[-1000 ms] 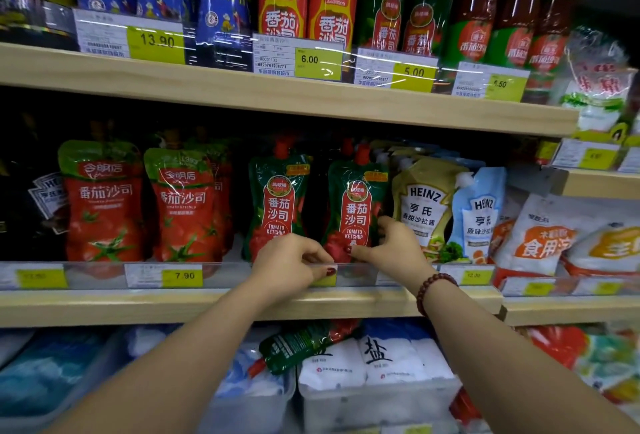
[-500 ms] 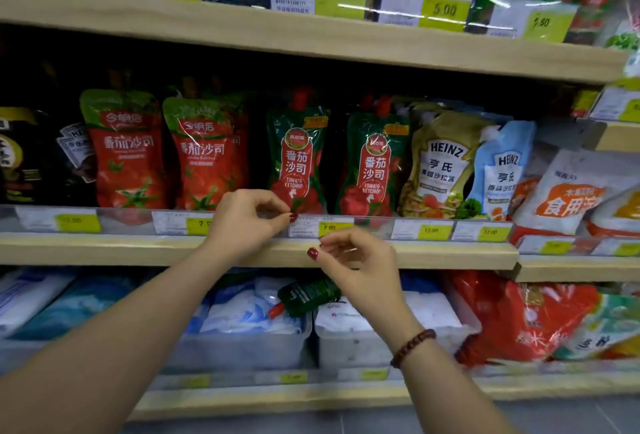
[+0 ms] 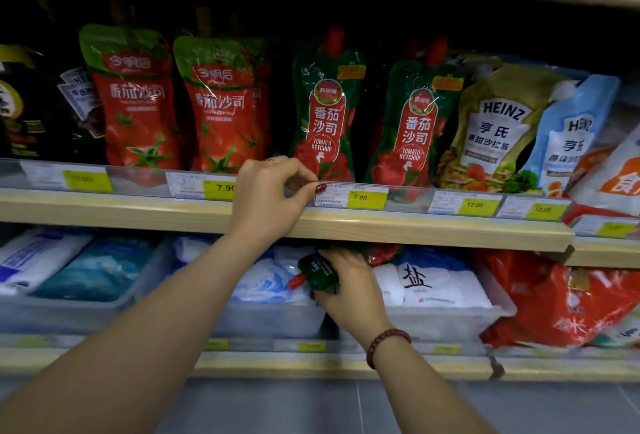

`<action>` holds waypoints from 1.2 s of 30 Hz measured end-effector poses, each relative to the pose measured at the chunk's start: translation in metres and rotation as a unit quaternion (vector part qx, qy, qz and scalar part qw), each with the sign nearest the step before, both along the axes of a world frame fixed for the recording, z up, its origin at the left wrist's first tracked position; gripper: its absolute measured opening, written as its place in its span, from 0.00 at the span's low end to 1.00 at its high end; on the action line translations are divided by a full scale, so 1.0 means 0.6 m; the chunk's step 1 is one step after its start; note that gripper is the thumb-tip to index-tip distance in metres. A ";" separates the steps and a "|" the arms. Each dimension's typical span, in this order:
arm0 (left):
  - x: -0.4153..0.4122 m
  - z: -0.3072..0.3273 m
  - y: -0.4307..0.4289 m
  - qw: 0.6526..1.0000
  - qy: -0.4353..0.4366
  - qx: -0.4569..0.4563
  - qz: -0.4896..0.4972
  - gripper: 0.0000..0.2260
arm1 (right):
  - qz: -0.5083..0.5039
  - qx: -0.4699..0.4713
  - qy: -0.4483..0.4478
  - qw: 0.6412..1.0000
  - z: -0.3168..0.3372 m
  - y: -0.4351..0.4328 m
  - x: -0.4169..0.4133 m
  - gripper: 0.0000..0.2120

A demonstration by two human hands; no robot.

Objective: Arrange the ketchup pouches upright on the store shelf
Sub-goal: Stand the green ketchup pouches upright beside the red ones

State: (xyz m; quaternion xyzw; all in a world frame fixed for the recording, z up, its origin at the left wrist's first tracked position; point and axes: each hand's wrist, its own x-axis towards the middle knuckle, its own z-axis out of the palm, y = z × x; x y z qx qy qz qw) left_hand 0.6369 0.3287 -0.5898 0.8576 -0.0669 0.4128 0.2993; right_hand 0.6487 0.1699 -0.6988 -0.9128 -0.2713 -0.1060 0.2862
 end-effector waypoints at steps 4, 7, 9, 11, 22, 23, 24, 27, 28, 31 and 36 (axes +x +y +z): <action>-0.002 -0.003 -0.004 1.000 -0.011 0.002 -0.002 0.03 | -0.035 -0.066 -0.040 0.996 -0.014 0.018 -0.002 0.24; -0.001 -0.003 -0.003 1.000 -0.012 0.004 -0.007 0.03 | -0.061 -0.087 -0.073 0.992 -0.014 0.028 -0.003 0.23; -0.002 -0.003 -0.004 1.000 -0.014 0.008 -0.001 0.03 | -0.055 -0.091 -0.099 0.989 -0.013 0.026 -0.006 0.23; -0.003 -0.004 -0.005 1.000 -0.014 0.014 0.006 0.03 | -0.035 -0.084 -0.144 0.985 -0.011 0.014 -0.008 0.21; -0.010 0.020 -0.001 0.997 0.064 -0.040 -0.014 0.02 | 0.064 0.025 -0.353 0.933 0.059 -0.071 -0.023 0.17; -0.012 0.025 0.001 0.995 0.077 -0.061 -0.019 0.03 | 0.073 0.025 -0.367 0.927 0.069 -0.075 -0.026 0.17; -0.016 0.030 0.004 0.993 0.080 -0.078 -0.026 0.04 | 0.082 0.023 -0.378 0.922 0.080 -0.078 -0.029 0.16; -0.035 0.045 0.009 0.987 0.066 -0.129 -0.070 0.08 | 0.083 0.066 -0.370 0.923 0.111 -0.081 -0.039 0.10; -0.043 0.049 0.011 0.982 0.071 -0.148 -0.095 0.09 | 0.073 0.102 -0.334 0.934 0.122 -0.080 -0.043 0.10; -0.065 0.046 0.002 0.953 0.143 -0.198 -0.182 0.03 | 0.059 0.233 -0.120 0.963 0.153 -0.073 -0.056 0.08; -0.093 -0.004 -0.019 0.916 0.240 -0.215 -0.238 0.15 | 0.083 0.415 0.134 0.896 0.187 -0.064 -0.061 0.07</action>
